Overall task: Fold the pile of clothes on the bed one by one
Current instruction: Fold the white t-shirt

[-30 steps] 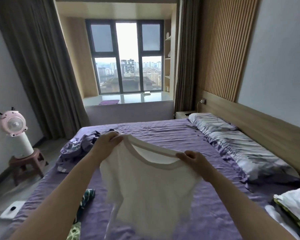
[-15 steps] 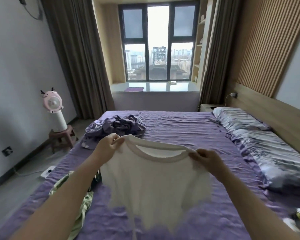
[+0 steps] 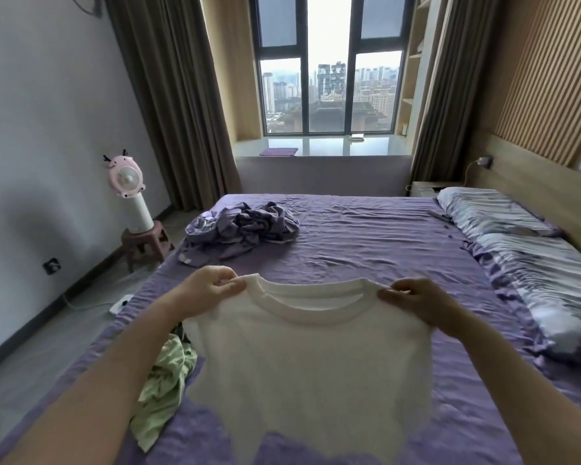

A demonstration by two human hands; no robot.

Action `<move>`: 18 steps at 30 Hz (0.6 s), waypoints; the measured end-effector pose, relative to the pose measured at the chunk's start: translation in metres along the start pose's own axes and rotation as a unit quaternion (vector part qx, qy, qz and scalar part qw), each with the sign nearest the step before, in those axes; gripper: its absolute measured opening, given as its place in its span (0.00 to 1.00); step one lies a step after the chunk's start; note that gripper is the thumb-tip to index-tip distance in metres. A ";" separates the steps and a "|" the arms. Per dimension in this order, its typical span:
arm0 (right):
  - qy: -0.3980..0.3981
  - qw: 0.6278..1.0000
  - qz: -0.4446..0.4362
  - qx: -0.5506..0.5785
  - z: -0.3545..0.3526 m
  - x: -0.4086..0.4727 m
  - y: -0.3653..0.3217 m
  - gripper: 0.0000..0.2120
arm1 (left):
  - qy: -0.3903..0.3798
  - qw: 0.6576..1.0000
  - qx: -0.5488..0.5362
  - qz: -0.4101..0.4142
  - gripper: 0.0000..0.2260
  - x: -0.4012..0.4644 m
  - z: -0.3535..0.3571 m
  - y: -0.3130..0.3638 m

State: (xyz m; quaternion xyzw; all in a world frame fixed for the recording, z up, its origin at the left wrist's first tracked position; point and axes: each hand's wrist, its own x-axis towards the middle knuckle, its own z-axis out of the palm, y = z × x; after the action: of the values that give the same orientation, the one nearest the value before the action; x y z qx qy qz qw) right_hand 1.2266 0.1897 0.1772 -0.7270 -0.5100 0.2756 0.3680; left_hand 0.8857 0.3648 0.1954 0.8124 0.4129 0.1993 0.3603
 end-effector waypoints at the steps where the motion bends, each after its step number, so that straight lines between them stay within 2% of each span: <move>1: -0.013 1.000 0.008 0.011 -0.001 0.001 -0.001 0.10 | -0.008 1.000 0.001 0.002 0.11 0.002 -0.002 -0.002; 5: -0.035 0.999 0.040 0.013 0.006 0.015 0.002 0.13 | -0.017 1.000 0.003 -0.014 0.14 0.019 0.001 -0.009; 7: -0.031 0.998 0.059 -0.015 0.017 0.026 0.011 0.15 | -0.001 0.999 0.040 -0.014 0.14 0.032 0.013 -0.020; 11: -0.056 0.989 0.107 -0.089 0.051 0.047 0.047 0.16 | -0.013 0.993 0.112 -0.016 0.07 0.057 0.057 -0.053; 13: -0.067 0.981 0.131 -0.122 0.074 0.055 0.071 0.16 | -0.025 0.994 0.104 -0.035 0.05 0.068 0.086 -0.077; 18: -0.079 0.950 0.218 -0.210 0.128 0.073 0.126 0.18 | -0.050 0.990 0.089 -0.097 0.06 0.090 0.143 -0.144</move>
State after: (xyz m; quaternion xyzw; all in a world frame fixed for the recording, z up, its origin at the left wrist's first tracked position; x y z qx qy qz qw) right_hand 1.2196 0.2652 -0.0016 -0.8572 -0.4126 0.2928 0.0961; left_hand 0.9502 0.4353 -0.0049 0.8061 0.4875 0.0850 0.3245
